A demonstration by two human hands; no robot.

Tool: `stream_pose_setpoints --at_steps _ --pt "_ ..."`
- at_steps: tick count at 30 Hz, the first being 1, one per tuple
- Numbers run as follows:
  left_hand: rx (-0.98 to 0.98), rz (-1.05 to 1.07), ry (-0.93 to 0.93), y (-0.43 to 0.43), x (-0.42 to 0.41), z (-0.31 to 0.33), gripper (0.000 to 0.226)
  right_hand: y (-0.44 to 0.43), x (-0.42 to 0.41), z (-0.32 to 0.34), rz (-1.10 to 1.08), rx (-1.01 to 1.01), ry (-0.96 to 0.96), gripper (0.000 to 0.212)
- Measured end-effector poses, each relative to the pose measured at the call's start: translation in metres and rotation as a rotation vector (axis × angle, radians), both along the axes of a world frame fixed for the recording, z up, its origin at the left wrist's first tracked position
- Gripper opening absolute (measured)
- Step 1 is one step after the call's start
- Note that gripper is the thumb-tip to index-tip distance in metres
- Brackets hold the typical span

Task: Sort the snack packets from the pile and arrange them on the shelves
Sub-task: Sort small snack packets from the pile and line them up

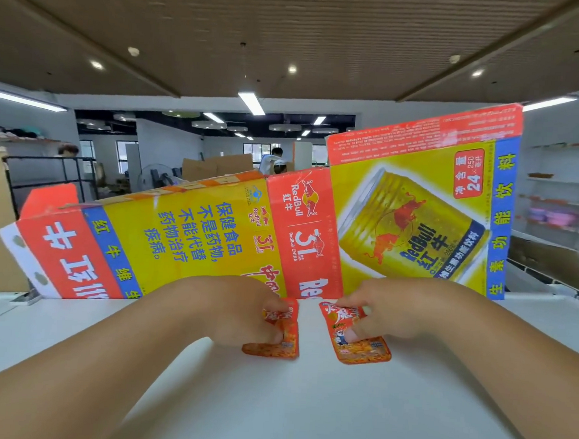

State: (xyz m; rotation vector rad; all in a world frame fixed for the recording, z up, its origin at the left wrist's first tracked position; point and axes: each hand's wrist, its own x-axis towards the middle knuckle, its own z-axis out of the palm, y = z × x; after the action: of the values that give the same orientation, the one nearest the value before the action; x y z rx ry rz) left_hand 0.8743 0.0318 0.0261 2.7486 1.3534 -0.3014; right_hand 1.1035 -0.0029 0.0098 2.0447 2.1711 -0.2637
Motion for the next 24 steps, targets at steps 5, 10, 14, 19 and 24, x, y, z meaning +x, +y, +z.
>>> stream_pose_setpoints --at_steps 5,10,14,19,24 --pt "0.004 -0.011 0.018 0.005 -0.001 -0.004 0.046 0.007 -0.004 -0.008 -0.024 0.026 0.008 0.065" --pt "0.016 -0.009 0.009 0.011 0.0 -0.013 0.051 0.011 -0.012 -0.014 -0.016 0.056 -0.028 0.066" --pt "0.048 0.021 0.028 0.017 0.001 -0.021 0.056 0.012 -0.014 -0.016 -0.003 0.06 -0.066 0.065" --pt "0.073 0.023 0.035 0.016 0.004 -0.022 0.055 0.012 -0.014 -0.017 -0.004 0.043 -0.092 0.066" --pt "0.083 0.026 0.016 0.019 0.004 -0.025 0.054 0.013 -0.014 -0.016 -0.003 0.045 -0.084 0.066"
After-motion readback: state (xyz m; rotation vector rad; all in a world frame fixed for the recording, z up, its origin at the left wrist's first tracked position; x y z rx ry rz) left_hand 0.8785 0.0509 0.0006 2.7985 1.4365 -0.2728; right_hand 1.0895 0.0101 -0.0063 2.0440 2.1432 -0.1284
